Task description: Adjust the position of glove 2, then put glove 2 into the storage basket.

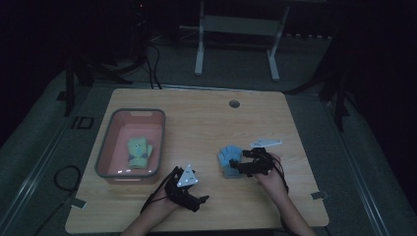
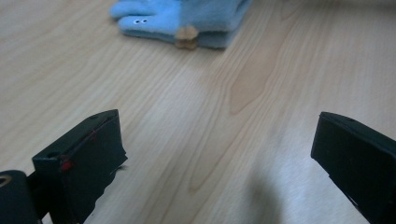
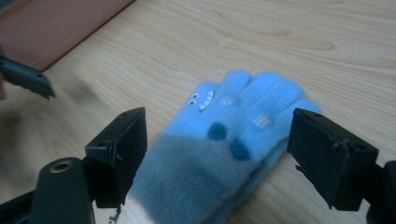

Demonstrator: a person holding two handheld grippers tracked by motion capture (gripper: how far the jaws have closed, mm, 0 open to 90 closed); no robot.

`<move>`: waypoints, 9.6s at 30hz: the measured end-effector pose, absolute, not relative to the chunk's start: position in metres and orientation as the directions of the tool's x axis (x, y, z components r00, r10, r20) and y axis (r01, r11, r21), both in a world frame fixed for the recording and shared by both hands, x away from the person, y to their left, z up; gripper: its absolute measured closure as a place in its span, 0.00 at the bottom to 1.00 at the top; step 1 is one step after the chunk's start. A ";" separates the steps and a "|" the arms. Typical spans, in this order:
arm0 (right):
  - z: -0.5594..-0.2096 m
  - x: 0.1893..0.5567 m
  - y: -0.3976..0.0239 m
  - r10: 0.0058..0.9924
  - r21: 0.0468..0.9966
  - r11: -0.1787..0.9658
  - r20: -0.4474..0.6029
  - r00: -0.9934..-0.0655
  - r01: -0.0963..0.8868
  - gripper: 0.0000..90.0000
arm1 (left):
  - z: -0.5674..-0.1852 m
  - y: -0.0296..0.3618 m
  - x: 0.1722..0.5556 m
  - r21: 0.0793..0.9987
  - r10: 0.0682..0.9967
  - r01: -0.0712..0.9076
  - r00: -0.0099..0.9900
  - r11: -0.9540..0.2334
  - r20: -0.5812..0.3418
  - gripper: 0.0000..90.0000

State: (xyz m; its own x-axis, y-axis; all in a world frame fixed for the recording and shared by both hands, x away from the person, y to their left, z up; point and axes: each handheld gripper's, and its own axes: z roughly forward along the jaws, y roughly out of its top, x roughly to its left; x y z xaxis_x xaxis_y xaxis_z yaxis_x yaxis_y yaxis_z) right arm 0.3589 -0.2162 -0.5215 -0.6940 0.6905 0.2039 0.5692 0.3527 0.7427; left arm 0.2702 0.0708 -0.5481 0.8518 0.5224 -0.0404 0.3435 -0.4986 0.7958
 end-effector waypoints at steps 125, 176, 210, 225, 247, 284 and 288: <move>-0.466 0.414 -0.126 0.452 0.760 0.391 0.332 -0.828 0.519 0.86 | -0.457 0.067 0.332 0.668 0.257 0.021 0.932 -0.744 0.256 0.84; -0.467 0.425 0.066 0.274 0.748 0.472 0.378 -0.884 0.466 0.87 | -0.459 0.233 0.308 0.639 0.470 0.236 0.854 -0.732 0.223 0.84; -0.490 0.432 0.096 0.370 0.706 0.541 0.290 -0.883 0.458 0.49 | -0.487 0.239 0.325 0.550 0.527 0.366 0.834 -0.751 0.165 0.46; -0.467 0.432 0.049 0.324 0.771 0.454 0.324 -0.889 0.446 0.24 | -0.460 0.228 0.320 0.691 0.654 0.424 0.751 -0.586 0.092 0.10; -0.479 0.416 -0.044 0.372 0.779 0.473 0.246 -0.895 0.411 0.17 | -0.467 0.159 0.311 0.767 0.615 0.376 0.788 -0.520 0.031 0.09; -0.531 0.383 -0.148 0.460 0.751 0.473 0.235 -0.856 0.460 0.16 | -0.521 0.069 0.300 0.754 0.407 0.271 0.914 -0.599 -0.006 0.09; -0.534 0.381 -0.155 0.464 0.750 0.472 0.236 -0.854 0.463 0.16 | -0.525 0.066 0.299 0.761 0.403 0.273 0.915 -0.589 -0.016 0.09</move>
